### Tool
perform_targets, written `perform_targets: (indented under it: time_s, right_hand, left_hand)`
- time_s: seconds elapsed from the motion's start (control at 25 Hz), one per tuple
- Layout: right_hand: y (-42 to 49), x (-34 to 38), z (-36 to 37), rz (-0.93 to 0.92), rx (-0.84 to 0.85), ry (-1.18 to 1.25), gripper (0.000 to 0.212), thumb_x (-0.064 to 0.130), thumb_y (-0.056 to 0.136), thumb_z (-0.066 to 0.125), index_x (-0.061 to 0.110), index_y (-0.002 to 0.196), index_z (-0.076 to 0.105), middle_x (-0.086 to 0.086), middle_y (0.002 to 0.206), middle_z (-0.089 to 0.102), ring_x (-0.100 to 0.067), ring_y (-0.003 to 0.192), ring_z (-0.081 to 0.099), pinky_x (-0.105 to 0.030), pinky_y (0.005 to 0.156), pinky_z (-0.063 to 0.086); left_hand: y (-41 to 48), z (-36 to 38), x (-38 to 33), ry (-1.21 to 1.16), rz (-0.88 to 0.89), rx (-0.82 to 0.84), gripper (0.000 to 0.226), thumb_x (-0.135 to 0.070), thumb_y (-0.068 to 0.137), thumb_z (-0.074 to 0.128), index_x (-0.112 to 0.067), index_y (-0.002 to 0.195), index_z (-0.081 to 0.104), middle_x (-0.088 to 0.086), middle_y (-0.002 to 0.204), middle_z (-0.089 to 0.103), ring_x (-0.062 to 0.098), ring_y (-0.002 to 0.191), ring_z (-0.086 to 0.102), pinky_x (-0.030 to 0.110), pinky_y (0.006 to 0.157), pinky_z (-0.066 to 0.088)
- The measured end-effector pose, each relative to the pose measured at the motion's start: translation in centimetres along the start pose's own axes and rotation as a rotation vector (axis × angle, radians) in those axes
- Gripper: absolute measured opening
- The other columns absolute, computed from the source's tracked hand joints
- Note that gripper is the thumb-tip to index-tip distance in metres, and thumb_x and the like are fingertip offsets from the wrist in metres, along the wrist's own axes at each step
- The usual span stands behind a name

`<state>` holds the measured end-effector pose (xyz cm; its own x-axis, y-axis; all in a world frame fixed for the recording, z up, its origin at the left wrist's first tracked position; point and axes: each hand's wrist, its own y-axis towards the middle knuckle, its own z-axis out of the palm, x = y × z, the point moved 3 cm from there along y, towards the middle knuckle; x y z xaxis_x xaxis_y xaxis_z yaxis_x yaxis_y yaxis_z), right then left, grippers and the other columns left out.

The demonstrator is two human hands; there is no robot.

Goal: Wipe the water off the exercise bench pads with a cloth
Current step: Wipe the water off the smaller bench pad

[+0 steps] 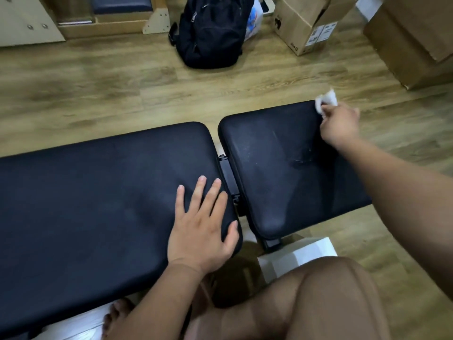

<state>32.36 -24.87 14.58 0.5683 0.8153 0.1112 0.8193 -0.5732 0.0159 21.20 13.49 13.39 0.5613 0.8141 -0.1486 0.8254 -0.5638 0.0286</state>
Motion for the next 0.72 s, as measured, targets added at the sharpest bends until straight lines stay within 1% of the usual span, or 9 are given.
perform_targets:
  time_s: [0.08,0.12,0.2,0.28,0.32,0.4,0.48,0.64,0.72]
  right_hand:
    - [-2.4,3.5,0.1,0.1,-0.056,0.111,0.046,0.009,0.084,0.044,0.019,0.126,0.061,-0.014,0.131,0.052,-0.038,0.114,0.044,-0.024,0.088,0.029]
    - [-4.7,6.3,0.2,0.058,-0.066,0.168,0.045,0.008,0.085,0.043,0.018,0.124,0.062,-0.013,0.13,0.052,-0.038,0.11,0.044,-0.027,0.089,0.032]
    - [-11.8,12.3,0.4,-0.172,-0.053,0.247,0.042,0.006,0.085,0.044,0.016,0.12,0.064,-0.011,0.126,0.055,-0.036,0.099,0.045,-0.035,0.086,0.037]
    - [-19.4,16.0,0.9,-0.466,0.007,0.281,0.038,0.008,0.083,0.049,0.017,0.117,0.065,-0.006,0.126,0.055,-0.031,0.094,0.044,-0.037,0.085,0.041]
    - [-21.4,15.9,1.2,-0.561,0.056,0.302,0.037,0.01,0.083,0.05,0.018,0.116,0.066,-0.004,0.125,0.056,-0.03,0.093,0.045,-0.036,0.085,0.044]
    - [-21.3,12.5,1.1,-0.618,0.071,0.365,0.034,0.015,0.083,0.05,0.017,0.111,0.068,-0.007,0.118,0.06,-0.029,0.09,0.049,-0.033,0.081,0.045]
    - [-17.5,7.3,0.5,-0.502,-0.038,0.382,0.033,0.015,0.082,0.05,0.013,0.107,0.071,-0.017,0.112,0.06,-0.036,0.089,0.055,-0.034,0.08,0.047]
    - [-9.6,-5.8,-1.8,0.1,-0.117,0.36,0.034,0.005,0.087,0.053,0.006,0.119,0.061,-0.026,0.129,0.046,-0.043,0.114,0.049,-0.04,0.094,0.042]
    - [-9.0,-7.7,-2.0,0.253,-0.166,0.356,0.036,0.007,0.086,0.049,0.004,0.121,0.059,-0.027,0.128,0.044,-0.042,0.113,0.048,-0.036,0.092,0.039]
  left_hand:
    - [0.1,-0.1,0.0,-0.002,0.0,0.013,0.064,-0.052,0.088,0.044,-0.012,0.136,0.056,0.005,0.155,0.041,0.03,0.149,0.025,0.063,0.116,0.02]
    - [0.1,-0.1,0.0,-0.005,-0.003,0.018,0.064,-0.052,0.088,0.043,-0.012,0.136,0.056,0.005,0.155,0.041,0.03,0.149,0.025,0.063,0.116,0.02]
    - [0.0,0.0,-0.1,-0.011,-0.016,0.017,0.064,-0.052,0.088,0.042,-0.013,0.136,0.056,0.004,0.155,0.041,0.029,0.149,0.025,0.063,0.116,0.021]
    - [-0.1,0.0,0.0,-0.012,-0.02,0.009,0.064,-0.052,0.087,0.042,-0.013,0.137,0.055,0.003,0.155,0.041,0.028,0.149,0.024,0.062,0.116,0.02]
    - [-0.1,0.0,0.0,-0.007,-0.017,0.005,0.064,-0.051,0.087,0.043,-0.013,0.137,0.054,0.002,0.155,0.04,0.027,0.149,0.023,0.061,0.117,0.019]
    - [-0.1,0.2,-0.1,-0.002,-0.016,0.0,0.064,-0.051,0.087,0.042,-0.013,0.137,0.054,0.002,0.156,0.04,0.027,0.15,0.023,0.06,0.118,0.017]
    - [-0.1,0.3,0.0,0.003,-0.031,0.01,0.063,-0.052,0.088,0.041,-0.014,0.137,0.054,0.001,0.156,0.039,0.026,0.15,0.021,0.06,0.118,0.016]
    - [-0.1,0.0,-0.1,0.011,-0.037,0.04,0.062,-0.053,0.089,0.039,-0.016,0.138,0.053,0.001,0.157,0.037,0.025,0.151,0.019,0.059,0.119,0.014]
    - [0.0,-0.1,-0.2,0.017,-0.043,0.042,0.062,-0.053,0.089,0.04,-0.016,0.137,0.054,0.001,0.156,0.038,0.026,0.15,0.02,0.059,0.119,0.015]
